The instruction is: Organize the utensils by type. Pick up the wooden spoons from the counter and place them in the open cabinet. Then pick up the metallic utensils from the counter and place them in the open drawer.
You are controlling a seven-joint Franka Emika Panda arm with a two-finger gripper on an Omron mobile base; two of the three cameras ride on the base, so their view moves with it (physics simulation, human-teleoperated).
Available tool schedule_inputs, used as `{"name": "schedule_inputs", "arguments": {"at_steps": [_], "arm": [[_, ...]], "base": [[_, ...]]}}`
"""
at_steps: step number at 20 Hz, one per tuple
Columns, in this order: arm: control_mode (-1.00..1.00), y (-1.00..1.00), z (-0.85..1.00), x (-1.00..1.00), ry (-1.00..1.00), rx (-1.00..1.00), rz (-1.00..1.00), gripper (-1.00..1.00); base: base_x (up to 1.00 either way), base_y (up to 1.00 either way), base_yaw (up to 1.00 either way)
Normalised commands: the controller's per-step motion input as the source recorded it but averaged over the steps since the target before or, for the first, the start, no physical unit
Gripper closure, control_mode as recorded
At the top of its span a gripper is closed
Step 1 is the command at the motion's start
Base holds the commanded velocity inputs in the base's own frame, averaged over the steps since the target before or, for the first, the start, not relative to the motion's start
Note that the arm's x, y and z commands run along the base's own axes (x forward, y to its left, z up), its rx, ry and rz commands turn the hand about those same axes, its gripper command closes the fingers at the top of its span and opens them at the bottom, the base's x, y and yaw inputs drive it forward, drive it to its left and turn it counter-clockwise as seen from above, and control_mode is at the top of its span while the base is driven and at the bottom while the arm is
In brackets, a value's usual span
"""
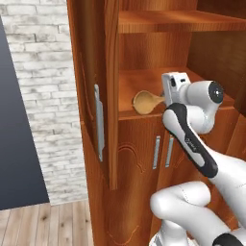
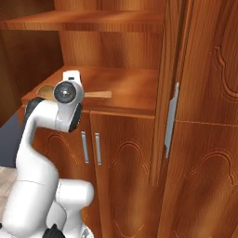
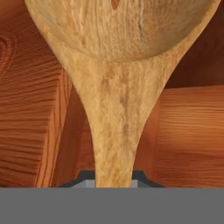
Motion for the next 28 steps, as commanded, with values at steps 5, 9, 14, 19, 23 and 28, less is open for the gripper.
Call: {"name": "schedule_inputs", "arguments": {"at_steps": [5,9,14,19,23,28], "arm": [[-1.00,0.16,0.13,0.99,-0.01,0.00,0.08,1.00],[-1.00,0.23,-0.01,0.86,-0.01,-0.01,0.08,1.00],[-1.00,0.19,-0.18,0.76,0.03,-0.05,0.05,1.00],[-1.00,0.20,-0.27,0.64,0.02,-0.04,0.04,1.00],[-1.00,0.11,-0.37,0.49,0.01,-0.02,0.04,-1.00],[-1.00,0.00,-0.47,0.23,0.15,-0.01,0.03,-1.00]], "base": [[0.00,0.00,0.00],[0.00,0.00,0.00],[0.00,0.00,0.00],[0.00,0.00,0.00],[0.00,0.00,0.00],[0.00,0.00,0.00]]}}
